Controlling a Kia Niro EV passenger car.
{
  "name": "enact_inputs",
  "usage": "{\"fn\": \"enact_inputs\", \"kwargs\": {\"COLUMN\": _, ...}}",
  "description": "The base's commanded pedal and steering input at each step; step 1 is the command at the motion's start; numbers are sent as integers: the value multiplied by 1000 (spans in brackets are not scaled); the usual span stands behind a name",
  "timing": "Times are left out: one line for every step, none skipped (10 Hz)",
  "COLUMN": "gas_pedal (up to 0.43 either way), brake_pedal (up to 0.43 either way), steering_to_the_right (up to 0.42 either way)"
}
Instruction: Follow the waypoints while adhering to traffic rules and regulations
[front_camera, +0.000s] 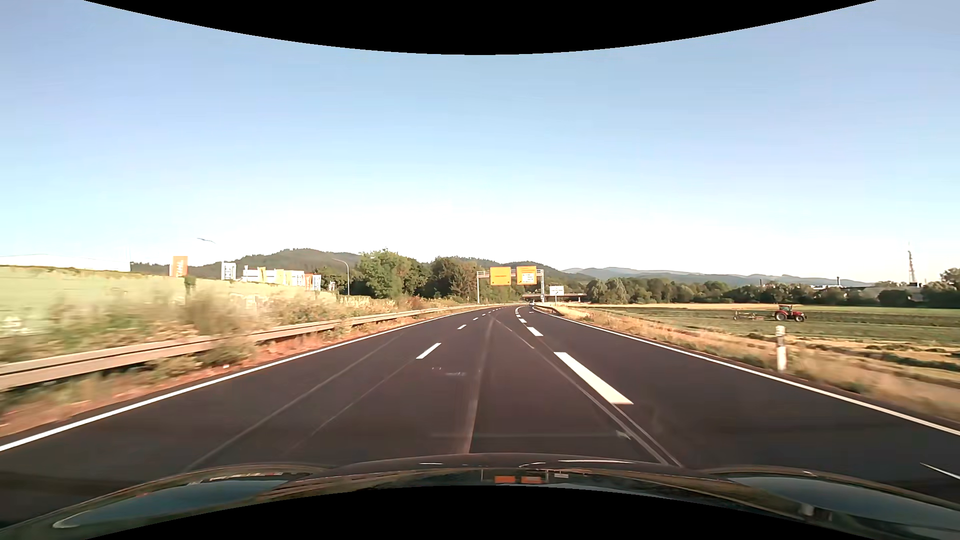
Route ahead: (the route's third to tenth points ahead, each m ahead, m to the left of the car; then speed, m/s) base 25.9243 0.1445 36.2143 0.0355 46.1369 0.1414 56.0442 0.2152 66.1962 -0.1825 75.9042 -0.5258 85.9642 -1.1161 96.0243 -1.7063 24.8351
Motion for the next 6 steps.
{"fn": "enact_inputs", "kwargs": {"gas_pedal": 209, "brake_pedal": 0, "steering_to_the_right": 2}}
{"fn": "enact_inputs", "kwargs": {"gas_pedal": 209, "brake_pedal": 0, "steering_to_the_right": 3}}
{"fn": "enact_inputs", "kwargs": {"gas_pedal": 209, "brake_pedal": 0, "steering_to_the_right": 3}}
{"fn": "enact_inputs", "kwargs": {"gas_pedal": 209, "brake_pedal": 0, "steering_to_the_right": 3}}
{"fn": "enact_inputs", "kwargs": {"gas_pedal": 209, "brake_pedal": 0, "steering_to_the_right": 3}}
{"fn": "enact_inputs", "kwargs": {"gas_pedal": 209, "brake_pedal": 0, "steering_to_the_right": 3}}
